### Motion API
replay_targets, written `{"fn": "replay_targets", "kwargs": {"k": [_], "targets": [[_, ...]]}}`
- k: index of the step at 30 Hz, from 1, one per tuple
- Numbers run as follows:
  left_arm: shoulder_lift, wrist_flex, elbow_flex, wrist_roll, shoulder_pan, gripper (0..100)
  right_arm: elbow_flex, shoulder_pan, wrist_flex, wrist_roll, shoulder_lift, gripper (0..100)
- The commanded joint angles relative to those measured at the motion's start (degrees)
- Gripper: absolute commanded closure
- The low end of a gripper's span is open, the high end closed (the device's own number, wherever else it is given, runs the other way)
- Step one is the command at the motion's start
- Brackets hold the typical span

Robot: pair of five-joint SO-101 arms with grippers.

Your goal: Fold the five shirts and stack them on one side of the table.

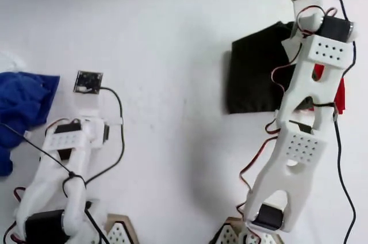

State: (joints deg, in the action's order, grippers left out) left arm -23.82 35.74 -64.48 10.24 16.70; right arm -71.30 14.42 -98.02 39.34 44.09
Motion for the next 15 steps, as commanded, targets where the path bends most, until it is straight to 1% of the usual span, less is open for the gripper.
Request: {"fn": "replay_targets", "kwargs": {"k": [1,4,6,10,15], "targets": [[-0.9,-1.0,0.2,-0.3,0.1,89,0.4,3.3,4.6,0.8,-4.5,98.1],[-0.9,-1.0,0.2,-0.4,0.1,89,4.3,6.2,10.9,0.9,-4.5,98.1],[-0.9,-1.0,0.2,-0.4,0.1,89,6.6,7.8,15.1,2.5,-4.5,98.1],[-0.9,-1.0,0.2,-0.4,0.1,89,11.7,9.1,21.8,6.2,-4.5,98.1],[-0.9,-1.0,0.2,-0.4,0.1,89,18.0,10.0,32.7,6.8,-4.5,98.0]]}}
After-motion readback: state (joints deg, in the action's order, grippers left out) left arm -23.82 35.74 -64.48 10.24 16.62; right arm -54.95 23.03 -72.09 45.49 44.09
